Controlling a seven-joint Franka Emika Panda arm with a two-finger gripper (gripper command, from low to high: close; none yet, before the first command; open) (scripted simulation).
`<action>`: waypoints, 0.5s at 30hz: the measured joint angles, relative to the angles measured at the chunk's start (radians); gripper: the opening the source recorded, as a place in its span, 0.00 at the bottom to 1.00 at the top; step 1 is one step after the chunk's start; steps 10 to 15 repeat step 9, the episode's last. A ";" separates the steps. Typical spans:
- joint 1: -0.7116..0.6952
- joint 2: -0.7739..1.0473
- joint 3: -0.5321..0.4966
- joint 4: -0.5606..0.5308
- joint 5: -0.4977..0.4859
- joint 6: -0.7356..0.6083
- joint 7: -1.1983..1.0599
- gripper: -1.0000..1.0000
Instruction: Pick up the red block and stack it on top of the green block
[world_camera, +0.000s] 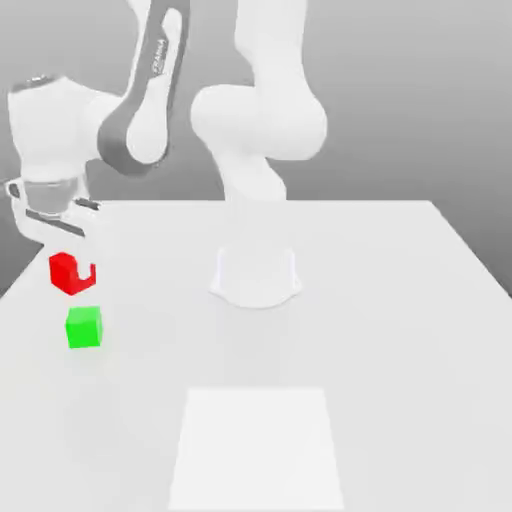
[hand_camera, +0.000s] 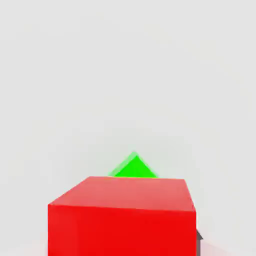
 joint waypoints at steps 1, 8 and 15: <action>0.011 0.025 -0.006 0.000 0.022 0.024 -0.016 0.00; 0.077 0.219 0.007 0.000 0.290 0.201 -0.200 1.00; 0.078 0.219 0.007 0.000 0.290 0.201 -0.200 1.00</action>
